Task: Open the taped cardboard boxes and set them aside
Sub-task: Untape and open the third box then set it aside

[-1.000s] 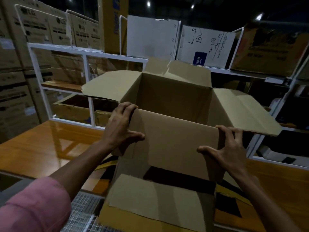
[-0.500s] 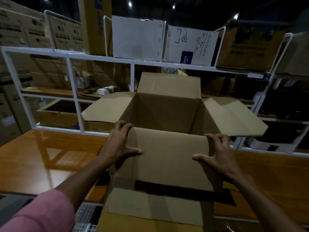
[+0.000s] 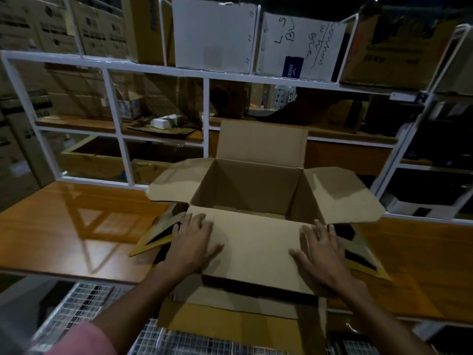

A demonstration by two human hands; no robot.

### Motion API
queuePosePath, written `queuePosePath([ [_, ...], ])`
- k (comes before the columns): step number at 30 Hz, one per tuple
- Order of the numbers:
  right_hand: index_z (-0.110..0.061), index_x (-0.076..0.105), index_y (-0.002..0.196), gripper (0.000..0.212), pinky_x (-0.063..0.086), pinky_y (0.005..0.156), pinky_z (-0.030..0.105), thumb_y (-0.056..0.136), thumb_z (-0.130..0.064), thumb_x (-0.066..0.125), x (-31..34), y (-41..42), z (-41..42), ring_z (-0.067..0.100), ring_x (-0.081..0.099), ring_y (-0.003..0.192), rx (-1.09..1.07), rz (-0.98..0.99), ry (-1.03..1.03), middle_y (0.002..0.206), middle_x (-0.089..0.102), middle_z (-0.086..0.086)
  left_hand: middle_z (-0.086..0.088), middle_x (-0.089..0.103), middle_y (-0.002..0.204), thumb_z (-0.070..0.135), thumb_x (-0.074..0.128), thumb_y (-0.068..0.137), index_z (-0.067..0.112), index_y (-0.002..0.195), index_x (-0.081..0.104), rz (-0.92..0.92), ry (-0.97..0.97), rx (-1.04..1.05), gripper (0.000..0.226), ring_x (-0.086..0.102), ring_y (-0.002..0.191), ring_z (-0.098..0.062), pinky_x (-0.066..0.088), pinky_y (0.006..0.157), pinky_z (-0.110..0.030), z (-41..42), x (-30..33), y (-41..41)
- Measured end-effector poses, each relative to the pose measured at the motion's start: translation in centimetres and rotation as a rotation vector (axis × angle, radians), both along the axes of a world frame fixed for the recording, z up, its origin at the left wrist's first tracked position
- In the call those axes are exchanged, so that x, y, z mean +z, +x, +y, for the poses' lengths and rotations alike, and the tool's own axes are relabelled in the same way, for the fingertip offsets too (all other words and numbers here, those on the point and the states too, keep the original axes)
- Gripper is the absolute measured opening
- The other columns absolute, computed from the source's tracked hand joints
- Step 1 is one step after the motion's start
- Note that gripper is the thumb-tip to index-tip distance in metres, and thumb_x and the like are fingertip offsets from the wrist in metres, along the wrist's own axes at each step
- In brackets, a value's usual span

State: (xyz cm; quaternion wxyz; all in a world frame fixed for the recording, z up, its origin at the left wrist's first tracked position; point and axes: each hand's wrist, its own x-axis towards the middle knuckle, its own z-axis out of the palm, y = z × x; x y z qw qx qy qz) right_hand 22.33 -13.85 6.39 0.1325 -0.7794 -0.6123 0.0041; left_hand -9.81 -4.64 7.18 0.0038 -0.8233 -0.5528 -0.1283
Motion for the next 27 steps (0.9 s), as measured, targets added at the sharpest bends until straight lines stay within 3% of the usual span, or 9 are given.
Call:
queuePosePath([
  [5,-0.03,0.022,0.159,0.074,0.003,0.125,0.058,0.097,-0.066,0.039,1.2,-1.6,-0.1,0.03,-0.009,0.156,0.034,-0.048,0.111,0.17,0.003,0.003,-0.007,0.014,0.169,0.066,0.049,0.094,0.026,0.153,0.037,-0.078,0.192,-0.08,0.072,0.001,0.156,-0.034,0.018,0.122,-0.062,-1.3,0.3,3.6],
  [12,-0.03,0.022,0.159,0.085,-0.002,0.125,0.054,0.089,-0.077,0.012,2.6,-2.2,-1.1,0.024,-0.013,0.156,0.081,-0.046,0.187,0.17,0.007,0.001,-0.01,0.007,0.17,0.069,0.042,0.095,0.025,0.155,0.034,-0.105,0.265,-0.186,0.075,-0.007,0.156,-0.034,0.008,0.121,-0.063,-2.7,1.2,8.2],
  [19,-0.029,0.026,0.157,0.077,0.004,0.125,0.056,0.095,-0.074,0.02,2.7,-1.0,-1.5,0.025,-0.006,0.157,0.078,-0.061,0.251,0.169,0.011,0.002,-0.009,0.001,0.17,0.069,0.04,0.095,0.027,0.156,0.03,-0.101,0.236,-0.232,0.075,-0.013,0.155,-0.033,0.004,0.122,-0.065,-3.5,1.7,11.1],
  [23,-0.026,0.03,0.154,0.074,0.01,0.123,0.06,0.096,-0.072,0.024,2.9,2.8,-3.5,0.029,0.001,0.156,0.035,-0.072,0.312,0.167,0.018,0.005,-0.008,-0.003,0.171,0.07,0.04,0.096,0.026,0.157,0.029,-0.083,0.246,-0.295,0.076,-0.017,0.155,-0.033,0.002,0.121,-0.066,-4.3,2.9,15.8],
  [27,-0.024,0.028,0.154,0.075,0.007,0.124,0.06,0.097,-0.072,0.023,3.6,8.2,-6.2,0.029,0.002,0.156,0.002,-0.079,0.347,0.166,0.018,0.007,-0.011,0.002,0.169,0.069,0.04,0.095,0.022,0.155,0.032,-0.099,0.291,-0.37,0.077,-0.011,0.155,-0.036,0.007,0.12,-0.069,-5.4,4.3,22.1],
])
